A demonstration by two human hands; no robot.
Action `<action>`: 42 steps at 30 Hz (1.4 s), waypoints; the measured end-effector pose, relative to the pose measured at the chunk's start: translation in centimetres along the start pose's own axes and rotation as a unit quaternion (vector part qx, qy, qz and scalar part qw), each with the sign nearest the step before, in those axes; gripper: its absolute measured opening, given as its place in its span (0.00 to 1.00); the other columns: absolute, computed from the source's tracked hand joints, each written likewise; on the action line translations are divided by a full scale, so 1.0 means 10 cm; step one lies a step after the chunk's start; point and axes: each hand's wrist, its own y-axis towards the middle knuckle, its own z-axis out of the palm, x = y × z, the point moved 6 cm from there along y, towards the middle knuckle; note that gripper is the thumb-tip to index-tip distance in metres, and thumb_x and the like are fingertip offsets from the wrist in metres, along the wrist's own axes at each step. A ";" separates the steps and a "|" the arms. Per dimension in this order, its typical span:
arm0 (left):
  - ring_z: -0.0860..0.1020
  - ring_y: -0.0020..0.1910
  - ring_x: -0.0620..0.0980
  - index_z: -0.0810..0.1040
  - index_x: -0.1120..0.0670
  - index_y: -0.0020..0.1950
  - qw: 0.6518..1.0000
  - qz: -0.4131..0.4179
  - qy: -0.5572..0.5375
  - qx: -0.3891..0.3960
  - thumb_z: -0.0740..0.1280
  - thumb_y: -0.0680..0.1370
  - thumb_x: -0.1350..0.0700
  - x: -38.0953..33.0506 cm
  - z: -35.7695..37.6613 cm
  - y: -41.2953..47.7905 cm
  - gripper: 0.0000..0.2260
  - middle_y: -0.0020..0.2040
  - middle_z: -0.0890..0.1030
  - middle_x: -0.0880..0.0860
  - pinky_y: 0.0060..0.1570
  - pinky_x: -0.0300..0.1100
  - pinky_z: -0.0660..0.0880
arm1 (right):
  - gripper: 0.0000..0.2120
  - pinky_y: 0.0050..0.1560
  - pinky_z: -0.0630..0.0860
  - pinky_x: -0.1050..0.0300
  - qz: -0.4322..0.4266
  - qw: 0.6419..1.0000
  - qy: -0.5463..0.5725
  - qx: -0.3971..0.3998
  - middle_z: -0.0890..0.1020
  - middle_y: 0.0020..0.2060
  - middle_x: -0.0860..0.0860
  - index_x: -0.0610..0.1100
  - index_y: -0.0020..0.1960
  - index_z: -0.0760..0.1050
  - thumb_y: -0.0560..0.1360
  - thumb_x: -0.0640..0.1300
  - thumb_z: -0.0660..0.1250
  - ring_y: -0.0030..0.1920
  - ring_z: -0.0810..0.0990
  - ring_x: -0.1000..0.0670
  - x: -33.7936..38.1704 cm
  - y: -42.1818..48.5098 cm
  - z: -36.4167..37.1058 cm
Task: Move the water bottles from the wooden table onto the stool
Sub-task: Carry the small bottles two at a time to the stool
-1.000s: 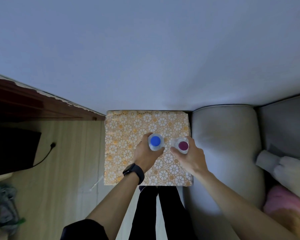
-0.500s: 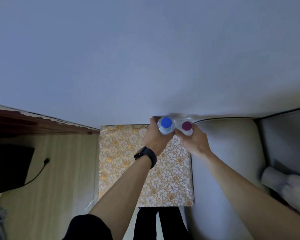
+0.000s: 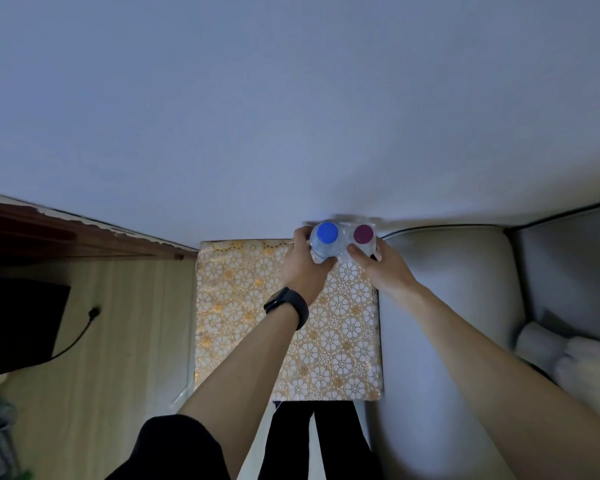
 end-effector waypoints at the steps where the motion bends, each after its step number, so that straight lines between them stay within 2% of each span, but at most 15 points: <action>1: 0.76 0.51 0.46 0.69 0.53 0.68 1.000 0.000 0.001 0.007 0.75 0.74 0.56 -0.01 -0.01 -0.02 0.26 0.56 0.79 0.48 0.39 0.30 0.68 | 0.32 0.63 0.71 0.53 -0.001 1.000 0.010 0.006 0.74 0.70 0.57 0.55 0.74 0.67 0.74 0.65 0.68 0.70 0.72 0.53 -0.01 -0.03 -0.01; 5: 0.77 0.61 0.53 0.64 0.52 0.73 0.999 -0.013 0.035 0.037 0.72 0.76 0.56 0.00 -0.12 -0.13 0.28 0.67 0.76 0.53 0.52 0.43 0.74 | 0.44 0.72 0.68 0.43 0.030 0.999 0.042 -0.010 0.66 0.76 0.55 0.52 0.79 0.58 0.70 0.64 0.73 0.76 0.64 0.52 -0.12 -0.20 -0.04; 7: 0.76 0.63 0.53 0.64 0.50 0.74 0.997 -0.028 0.056 0.052 0.71 0.77 0.54 0.04 -0.21 -0.27 0.28 0.70 0.74 0.54 0.58 0.47 0.76 | 0.45 0.70 0.71 0.45 0.064 0.997 0.044 -0.023 0.65 0.77 0.52 0.48 0.80 0.55 0.72 0.61 0.73 0.75 0.66 0.49 -0.19 -0.36 -0.04; 9: 0.76 0.63 0.51 0.65 0.50 0.74 0.993 -0.038 0.083 0.070 0.69 0.78 0.52 0.09 -0.32 -0.50 0.26 0.71 0.74 0.53 0.56 0.44 0.75 | 0.39 0.59 0.74 0.58 0.079 0.997 0.014 -0.022 0.68 0.75 0.50 0.47 0.79 0.57 0.76 0.58 0.71 0.72 0.71 0.48 -0.19 -0.59 -0.01; 11: 0.76 0.60 0.49 0.66 0.50 0.74 0.990 -0.054 0.099 0.088 0.67 0.79 0.50 0.13 -0.48 -0.80 0.24 0.71 0.73 0.52 0.52 0.41 0.73 | 0.31 0.48 0.70 0.67 0.072 0.997 -0.036 -0.008 0.71 0.73 0.52 0.48 0.77 0.63 0.78 0.57 0.67 0.67 0.74 0.50 -0.12 -0.88 0.03; 14: 0.77 0.62 0.52 0.67 0.50 0.74 0.989 -0.079 0.091 0.087 0.66 0.80 0.49 0.17 -0.84 -1.29 0.23 0.71 0.73 0.52 0.53 0.43 0.75 | 0.22 0.44 0.70 0.66 0.039 0.997 -0.061 0.015 0.74 0.69 0.55 0.53 0.71 0.71 0.79 0.57 0.65 0.58 0.76 0.54 0.14 -1.33 0.14; 16: 0.75 0.65 0.51 0.67 0.50 0.74 0.991 -0.091 0.073 0.065 0.65 0.81 0.48 0.18 -1.16 -1.62 0.22 0.72 0.72 0.51 0.53 0.41 0.73 | 0.15 0.44 0.72 0.64 -0.001 0.996 -0.085 0.037 0.77 0.66 0.55 0.56 0.65 0.75 0.79 0.56 0.65 0.57 0.78 0.55 0.42 -1.65 0.28; 20: 0.77 0.61 0.49 0.67 0.46 0.74 0.991 -0.117 0.056 -0.012 0.64 0.80 0.46 0.20 -1.89 -2.29 0.22 0.72 0.72 0.51 0.50 0.39 0.73 | 0.13 0.57 0.68 0.64 -0.158 0.967 -0.180 0.092 0.78 0.62 0.60 0.54 0.62 0.78 0.79 0.55 0.65 0.64 0.74 0.57 1.15 -2.32 0.72; 22: 0.80 0.52 0.50 0.67 0.45 0.74 0.988 -0.133 0.049 -0.065 0.64 0.80 0.45 0.22 -2.30 -2.64 0.22 0.70 0.73 0.53 0.47 0.41 0.75 | 0.14 0.56 0.65 0.71 -0.252 0.933 -0.231 0.116 0.77 0.60 0.61 0.52 0.62 0.79 0.80 0.55 0.65 0.61 0.73 0.61 1.58 -2.64 1.00; 24: 0.80 0.46 0.51 0.67 0.46 0.74 0.981 -0.142 0.051 -0.121 0.63 0.81 0.46 0.25 -2.74 -3.03 0.21 0.67 0.73 0.56 0.46 0.43 0.76 | 0.15 0.59 0.68 0.67 -0.335 0.890 -0.281 0.128 0.77 0.61 0.62 0.53 0.63 0.79 0.80 0.57 0.63 0.62 0.73 0.60 1.98 -2.96 1.31; 27: 0.76 0.62 0.56 0.67 0.49 0.74 0.961 -0.144 0.072 -0.225 0.63 0.81 0.47 0.45 -3.41 -3.72 0.22 0.67 0.74 0.55 0.59 0.48 0.74 | 0.17 0.64 0.70 0.56 -0.439 0.822 -0.338 0.134 0.79 0.62 0.58 0.55 0.60 0.80 0.78 0.60 0.60 0.66 0.74 0.52 2.45 -3.48 1.89; 31: 0.73 0.66 0.56 0.69 0.50 0.73 0.917 -0.171 0.075 -0.351 0.65 0.80 0.48 1.01 -4.12 -4.92 0.22 0.67 0.75 0.55 0.64 0.50 0.72 | 0.14 0.66 0.67 0.56 -0.531 0.746 -0.371 0.155 0.79 0.63 0.54 0.54 0.60 0.81 0.78 0.56 0.64 0.66 0.73 0.48 2.73 -4.36 2.78; 34: 0.72 0.68 0.55 0.72 0.49 0.71 0.878 -0.208 0.065 -0.426 0.66 0.79 0.48 1.61 -4.42 -6.03 0.21 0.68 0.76 0.54 0.66 0.49 0.70 | 0.19 0.69 0.68 0.53 -0.592 0.680 -0.382 0.200 0.80 0.62 0.54 0.54 0.60 0.80 0.77 0.60 0.60 0.67 0.73 0.48 2.61 -5.19 3.52; 37: 0.73 0.66 0.54 0.73 0.49 0.69 0.826 -0.265 0.036 -0.496 0.67 0.78 0.48 2.27 -4.44 -7.31 0.20 0.66 0.77 0.53 0.66 0.47 0.69 | 0.16 0.70 0.66 0.54 -0.634 0.621 -0.384 0.255 0.80 0.61 0.54 0.52 0.62 0.80 0.78 0.56 0.64 0.67 0.73 0.48 2.27 -6.12 4.28; 42: 0.75 0.64 0.54 0.74 0.49 0.69 0.709 -0.385 -0.001 -0.591 0.68 0.78 0.48 3.05 -3.99 -9.63 0.20 0.65 0.78 0.53 0.63 0.46 0.71 | 0.15 0.70 0.62 0.59 -0.686 0.502 -0.366 0.378 0.81 0.60 0.55 0.51 0.61 0.80 0.77 0.53 0.68 0.66 0.73 0.48 1.41 -7.95 5.48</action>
